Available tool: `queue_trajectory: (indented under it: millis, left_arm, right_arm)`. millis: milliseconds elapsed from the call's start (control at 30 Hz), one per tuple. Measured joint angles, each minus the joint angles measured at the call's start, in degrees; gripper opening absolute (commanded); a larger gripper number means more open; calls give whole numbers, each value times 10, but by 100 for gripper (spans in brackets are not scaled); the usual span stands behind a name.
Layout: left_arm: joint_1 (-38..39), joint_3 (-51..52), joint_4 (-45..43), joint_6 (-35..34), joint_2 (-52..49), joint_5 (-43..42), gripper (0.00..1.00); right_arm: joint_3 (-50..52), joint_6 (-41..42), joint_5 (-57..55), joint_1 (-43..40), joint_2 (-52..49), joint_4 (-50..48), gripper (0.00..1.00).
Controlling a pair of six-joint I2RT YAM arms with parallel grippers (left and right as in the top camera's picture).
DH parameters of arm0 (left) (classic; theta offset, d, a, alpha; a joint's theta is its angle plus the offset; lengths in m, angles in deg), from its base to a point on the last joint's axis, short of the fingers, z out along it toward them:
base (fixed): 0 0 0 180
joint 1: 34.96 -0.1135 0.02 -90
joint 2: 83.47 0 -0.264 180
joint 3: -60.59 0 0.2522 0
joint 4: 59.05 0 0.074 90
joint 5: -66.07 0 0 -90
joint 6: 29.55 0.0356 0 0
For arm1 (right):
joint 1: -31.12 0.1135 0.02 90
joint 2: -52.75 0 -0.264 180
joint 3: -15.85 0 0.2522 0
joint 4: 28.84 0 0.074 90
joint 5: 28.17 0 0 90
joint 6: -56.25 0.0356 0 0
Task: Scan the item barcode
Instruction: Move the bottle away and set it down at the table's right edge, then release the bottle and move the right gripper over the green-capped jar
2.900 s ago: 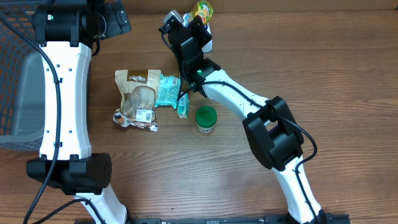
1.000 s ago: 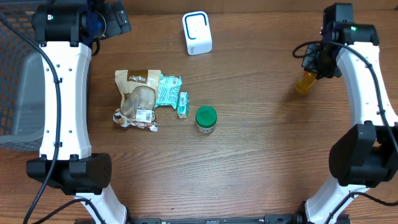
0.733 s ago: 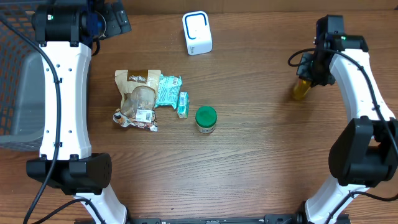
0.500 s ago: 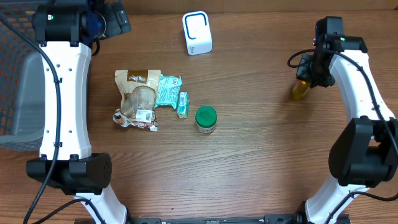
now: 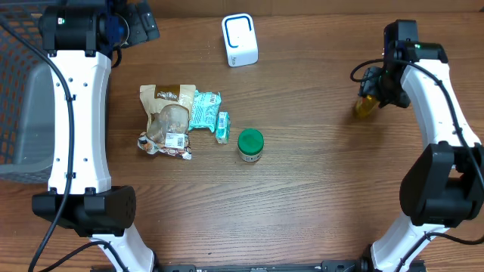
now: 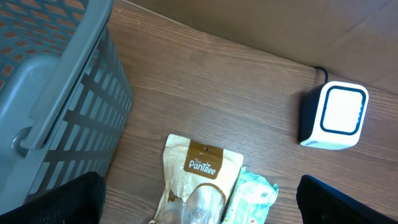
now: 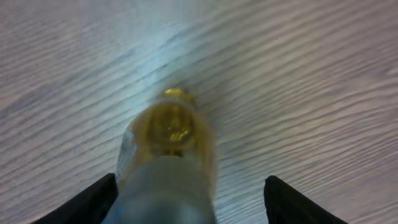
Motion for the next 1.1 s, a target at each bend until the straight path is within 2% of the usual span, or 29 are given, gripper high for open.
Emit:
queue_trajectory:
  millis: [167, 233, 467, 600, 800, 1100]
  left_arm:
    - [0, 0, 0, 0, 0, 0, 100]
    - [0, 0, 0, 0, 0, 0, 100]
    - [0, 0, 0, 0, 0, 0, 100]
    - [0, 0, 0, 0, 0, 0, 100]
    - [0, 0, 0, 0, 0, 0, 99]
    - [0, 0, 0, 0, 0, 0, 100]
  right_arm:
    - [-104, 0, 17, 8, 4, 38, 77]
    - [-144, 0, 52, 19, 12, 64, 84]
    - [-167, 2, 201, 81, 26, 122, 100]
    - [-167, 11, 239, 140, 26, 153, 100]
    - [-167, 63, 228, 233, 26, 174, 100]
    - [-139, 179, 129, 355, 26, 164, 100]
